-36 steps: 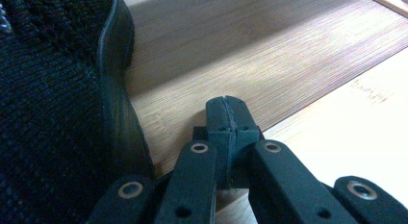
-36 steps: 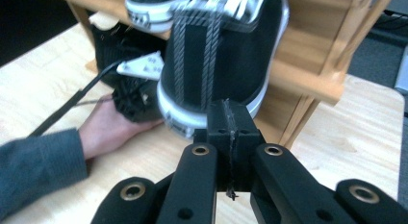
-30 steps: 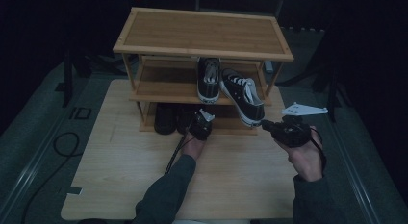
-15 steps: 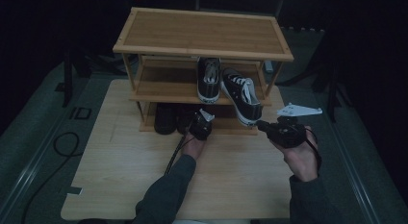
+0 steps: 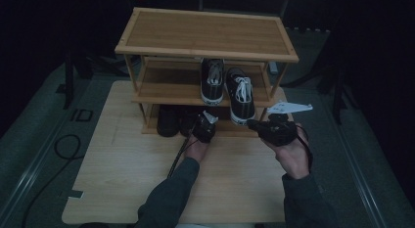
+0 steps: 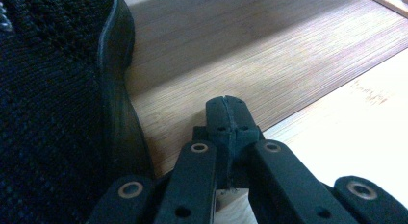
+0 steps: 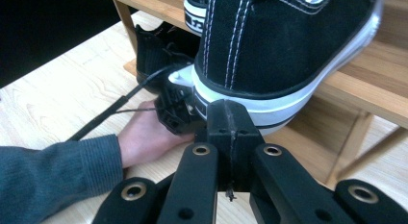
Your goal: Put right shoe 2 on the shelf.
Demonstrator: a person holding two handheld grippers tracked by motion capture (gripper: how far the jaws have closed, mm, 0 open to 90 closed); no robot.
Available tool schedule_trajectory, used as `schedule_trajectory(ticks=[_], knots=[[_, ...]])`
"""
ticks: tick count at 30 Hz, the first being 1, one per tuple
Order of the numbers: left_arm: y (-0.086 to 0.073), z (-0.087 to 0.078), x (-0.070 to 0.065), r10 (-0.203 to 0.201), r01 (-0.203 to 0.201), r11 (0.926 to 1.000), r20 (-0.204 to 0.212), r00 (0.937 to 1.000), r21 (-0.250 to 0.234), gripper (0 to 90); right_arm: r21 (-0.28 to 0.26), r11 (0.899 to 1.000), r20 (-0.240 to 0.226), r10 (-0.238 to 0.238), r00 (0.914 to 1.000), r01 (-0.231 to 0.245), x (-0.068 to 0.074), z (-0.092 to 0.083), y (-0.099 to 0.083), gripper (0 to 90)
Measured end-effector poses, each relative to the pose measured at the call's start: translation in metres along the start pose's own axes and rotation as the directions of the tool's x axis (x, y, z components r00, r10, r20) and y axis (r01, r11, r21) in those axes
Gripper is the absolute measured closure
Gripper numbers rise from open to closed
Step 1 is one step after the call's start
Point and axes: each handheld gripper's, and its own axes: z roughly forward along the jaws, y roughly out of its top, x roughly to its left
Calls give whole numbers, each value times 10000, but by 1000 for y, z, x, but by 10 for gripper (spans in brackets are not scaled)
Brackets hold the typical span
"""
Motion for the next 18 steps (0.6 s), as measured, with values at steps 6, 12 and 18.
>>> schedule_trajectory(ticks=[6,12,18], knots=[[0,0,0,-8,8,10000,-37,10000,2,900,-8,9999,-162,-105,9998,104,6,11,6,900],[0,0,1,-53,53,10000,9,10000,20,900,6,10000,197,-99,9998,99,6,24,9,900],[0,0,1,-57,57,10000,6,10000,0,900,-39,9999,287,-109,9995,110,5,30,11,900]])
